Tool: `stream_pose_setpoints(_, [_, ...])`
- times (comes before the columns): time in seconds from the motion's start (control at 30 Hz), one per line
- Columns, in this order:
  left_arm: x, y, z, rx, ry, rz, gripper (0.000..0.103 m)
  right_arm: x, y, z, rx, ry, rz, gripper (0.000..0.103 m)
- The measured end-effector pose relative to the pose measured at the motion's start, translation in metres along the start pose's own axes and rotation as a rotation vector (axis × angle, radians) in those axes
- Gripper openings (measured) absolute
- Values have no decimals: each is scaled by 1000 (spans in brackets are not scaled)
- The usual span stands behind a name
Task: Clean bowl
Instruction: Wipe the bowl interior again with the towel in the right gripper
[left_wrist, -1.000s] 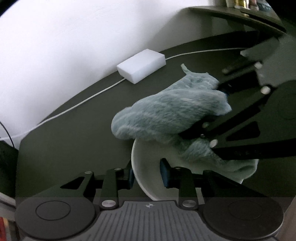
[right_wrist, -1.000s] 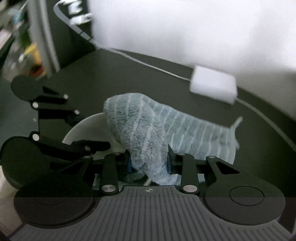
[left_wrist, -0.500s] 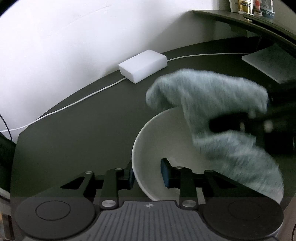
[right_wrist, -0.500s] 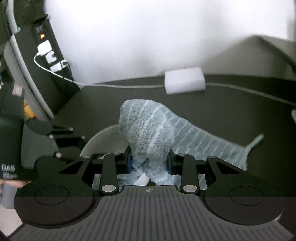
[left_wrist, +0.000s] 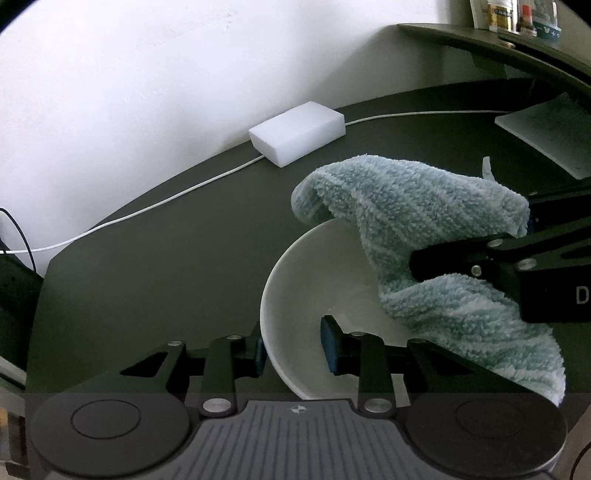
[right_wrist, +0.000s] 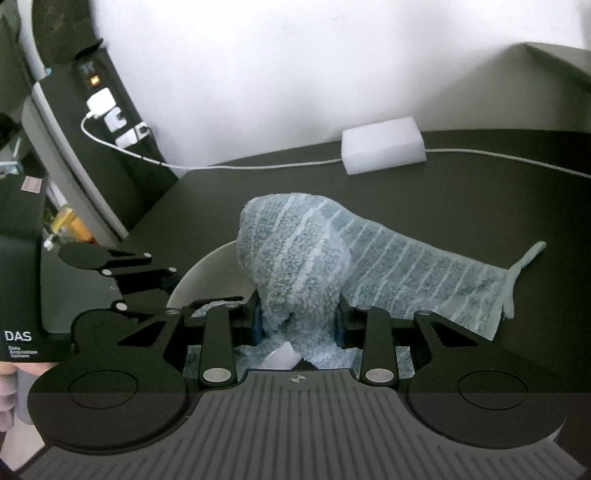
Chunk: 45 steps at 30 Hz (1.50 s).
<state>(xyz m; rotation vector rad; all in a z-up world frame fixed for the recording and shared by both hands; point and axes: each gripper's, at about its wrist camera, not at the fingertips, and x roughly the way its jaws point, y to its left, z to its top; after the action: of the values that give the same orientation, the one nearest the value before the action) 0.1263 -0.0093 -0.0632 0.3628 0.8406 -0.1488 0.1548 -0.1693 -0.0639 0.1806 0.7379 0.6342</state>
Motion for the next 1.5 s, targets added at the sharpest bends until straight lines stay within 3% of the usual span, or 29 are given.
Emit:
stream_pose_setpoints(0.27, [-1, -2, 1, 4, 5, 10, 29, 26, 11, 17, -170, 32, -24, 37])
stream_pose_setpoints(0.37, [-1, -3, 1, -7, 10, 19, 29, 35, 10, 18, -176, 48, -29, 37])
stream_pose_setpoints(0.47, [-1, -4, 2, -9, 15, 24, 30, 34, 4, 10, -119, 57, -29, 37])
stream_pose_setpoints(0.57, [-2, -4, 2, -9, 16, 19, 30, 10, -7, -7, 16, 30, 12, 37])
stream_pose_setpoints(0.7, [-4, -5, 3, -19, 13, 7, 31, 2, -5, -19, 59, -1, 21, 38])
stream_pose_setpoints(0.8, [-5, -7, 2, -3, 13, 13, 32, 10, -1, -15, -11, -3, 1, 35])
stream_pose_setpoints(0.9, [-7, -5, 2, 32, 10, 18, 35, 24, 9, 0, -197, 18, -23, 35])
stream_pose_setpoints(0.97, [-6, -2, 5, 60, 3, 31, 37, 34, 14, 10, -312, 44, -12, 35])
stream_pose_setpoints(1.1, [1, 2, 10, 118, 0, 33, 38, 50, 18, 28, -413, 106, 51, 35])
stream_pose_setpoints(1.2, [8, 3, 10, 175, -5, 36, 33, 56, 24, 35, -472, 135, 68, 35])
stream_pose_setpoints(1.27, [10, 5, 8, 172, -9, 34, 32, 56, 24, 37, -460, 133, 61, 35])
stream_pose_setpoints(1.5, [13, 7, 5, 96, -9, 65, 32, 38, 15, 24, -236, 85, -22, 32])
